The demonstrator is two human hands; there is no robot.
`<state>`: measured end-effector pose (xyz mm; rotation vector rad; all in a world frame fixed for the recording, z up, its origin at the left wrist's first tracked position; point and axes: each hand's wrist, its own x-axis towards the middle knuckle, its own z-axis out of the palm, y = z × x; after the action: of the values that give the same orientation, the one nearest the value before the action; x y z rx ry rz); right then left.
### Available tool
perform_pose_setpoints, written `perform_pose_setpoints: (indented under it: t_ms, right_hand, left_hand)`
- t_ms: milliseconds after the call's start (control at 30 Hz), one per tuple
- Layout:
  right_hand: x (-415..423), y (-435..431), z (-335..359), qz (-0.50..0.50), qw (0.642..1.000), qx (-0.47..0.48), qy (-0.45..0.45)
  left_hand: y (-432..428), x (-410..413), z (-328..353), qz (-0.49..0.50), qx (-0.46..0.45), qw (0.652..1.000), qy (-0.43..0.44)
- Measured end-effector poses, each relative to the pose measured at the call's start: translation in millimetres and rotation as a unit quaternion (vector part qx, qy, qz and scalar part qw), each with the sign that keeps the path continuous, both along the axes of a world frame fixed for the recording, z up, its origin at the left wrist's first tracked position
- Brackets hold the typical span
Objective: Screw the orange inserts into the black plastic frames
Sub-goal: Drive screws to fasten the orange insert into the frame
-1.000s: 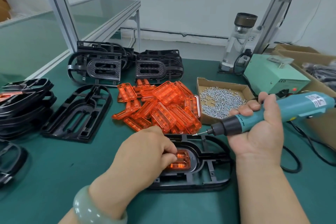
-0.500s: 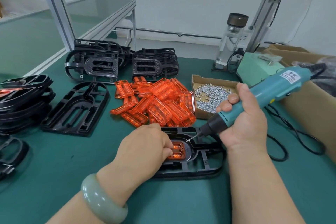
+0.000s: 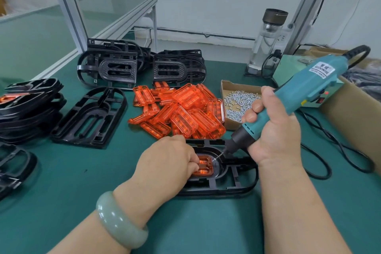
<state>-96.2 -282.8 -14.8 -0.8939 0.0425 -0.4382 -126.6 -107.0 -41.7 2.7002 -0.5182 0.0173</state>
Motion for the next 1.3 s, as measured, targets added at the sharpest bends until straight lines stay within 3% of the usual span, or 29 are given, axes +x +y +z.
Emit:
perform_pose_setpoints:
  t_ms: [733, 1067, 1300]
  right_hand:
    - [-2, 8, 2, 0.012, 0.996, -0.08, -0.026]
    - [-3, 20, 11, 0.116, 0.973, -0.176, -0.089]
    - [-4, 17, 7, 0.133, 0.976, -0.148, -0.09]
  left_hand:
    - [-1, -1, 1, 0.009, 0.014, 1.0, -0.005]
    - [-3, -1, 3, -0.009, 0.044, 0.999, -0.024]
    - [-4, 1, 2, -0.038, 0.046, 0.998, -0.014]
